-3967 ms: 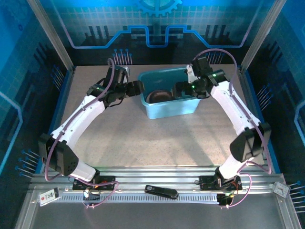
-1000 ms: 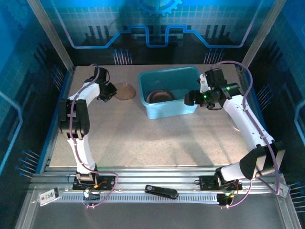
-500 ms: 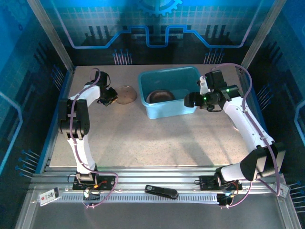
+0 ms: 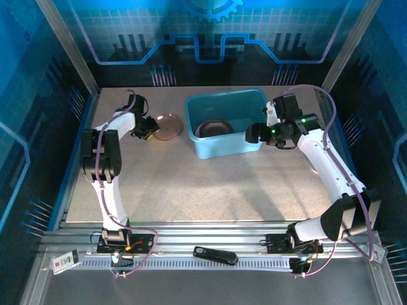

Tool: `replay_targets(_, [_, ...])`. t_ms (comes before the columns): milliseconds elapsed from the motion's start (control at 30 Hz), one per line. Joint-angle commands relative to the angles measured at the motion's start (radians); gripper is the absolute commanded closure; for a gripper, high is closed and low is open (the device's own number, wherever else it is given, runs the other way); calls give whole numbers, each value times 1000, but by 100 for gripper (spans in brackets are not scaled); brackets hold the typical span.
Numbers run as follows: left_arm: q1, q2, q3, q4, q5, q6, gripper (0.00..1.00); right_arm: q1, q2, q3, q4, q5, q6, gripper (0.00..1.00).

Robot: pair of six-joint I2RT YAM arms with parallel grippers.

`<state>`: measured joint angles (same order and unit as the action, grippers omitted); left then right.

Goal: Place the plates into the plastic bin on the countertop

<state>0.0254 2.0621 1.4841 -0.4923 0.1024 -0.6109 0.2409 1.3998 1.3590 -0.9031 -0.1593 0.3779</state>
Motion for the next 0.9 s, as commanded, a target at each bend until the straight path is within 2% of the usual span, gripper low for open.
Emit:
replay_targets(0, [15,25,27,-29,3,20,63,-12,9,3,12,-17,10,22])
replay_targets(200, [15,46,42,-30,5,19,56,-13,22,17,11,-19,9,22])
replay_targets(367, [15,90,90,-54,0,28,57,-12,31,28,7,-20,6,21])
replay_targets(867, [15,113,117,-67,10,45,87,-1,15,26,-2,-8,15,22])
